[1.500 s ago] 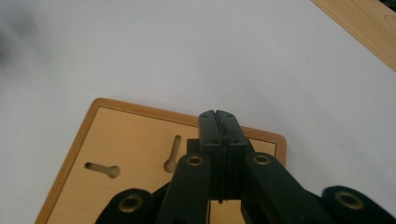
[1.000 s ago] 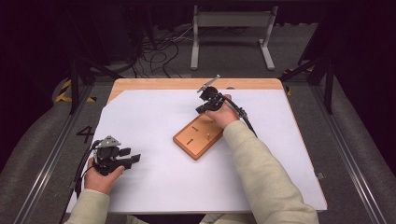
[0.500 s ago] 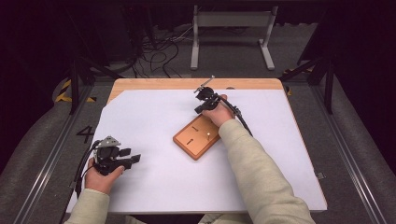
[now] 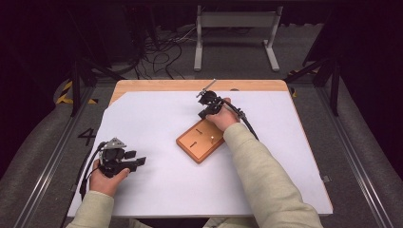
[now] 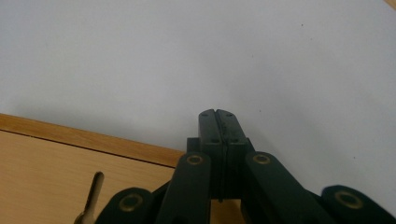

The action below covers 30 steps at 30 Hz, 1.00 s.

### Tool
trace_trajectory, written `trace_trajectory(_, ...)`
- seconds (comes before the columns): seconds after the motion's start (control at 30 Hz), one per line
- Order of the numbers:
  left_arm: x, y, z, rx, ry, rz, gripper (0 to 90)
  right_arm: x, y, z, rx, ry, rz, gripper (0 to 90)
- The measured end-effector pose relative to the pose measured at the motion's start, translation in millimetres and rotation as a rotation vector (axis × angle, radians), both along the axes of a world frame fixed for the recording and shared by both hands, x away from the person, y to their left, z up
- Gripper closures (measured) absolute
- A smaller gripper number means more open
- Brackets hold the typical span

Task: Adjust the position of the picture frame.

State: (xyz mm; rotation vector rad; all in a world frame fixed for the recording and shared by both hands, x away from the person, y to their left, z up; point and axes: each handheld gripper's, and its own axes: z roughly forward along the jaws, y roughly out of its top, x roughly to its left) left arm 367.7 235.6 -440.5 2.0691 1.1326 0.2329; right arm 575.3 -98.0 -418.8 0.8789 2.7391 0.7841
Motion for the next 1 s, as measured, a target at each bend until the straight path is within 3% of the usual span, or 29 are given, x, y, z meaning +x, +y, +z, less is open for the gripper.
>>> trace_trajectory(0.1,1.6,-1.8,-0.1,-0.002,0.003,-0.004,45.9,-1.3,-2.9,-1.1,-0.021,0.010,-0.005,90.0)
trace_trajectory(0.2,2.0,-3.5,-0.2,-0.002,0.005,-0.010,45.9,-1.0,-4.9,-4.3,-0.010,0.023,-0.015,90.0)
trace_trajectory(0.33,2.3,-2.5,-0.2,-0.008,0.005,-0.003,45.9,-8.0,-3.6,-9.4,-0.067,0.027,-0.008,90.0)
trace_trajectory(1.0,18.9,-26.8,2.6,0.004,-0.006,-0.079,45.9,-58.9,-42.7,-9.8,-0.057,0.076,-0.002,90.0)
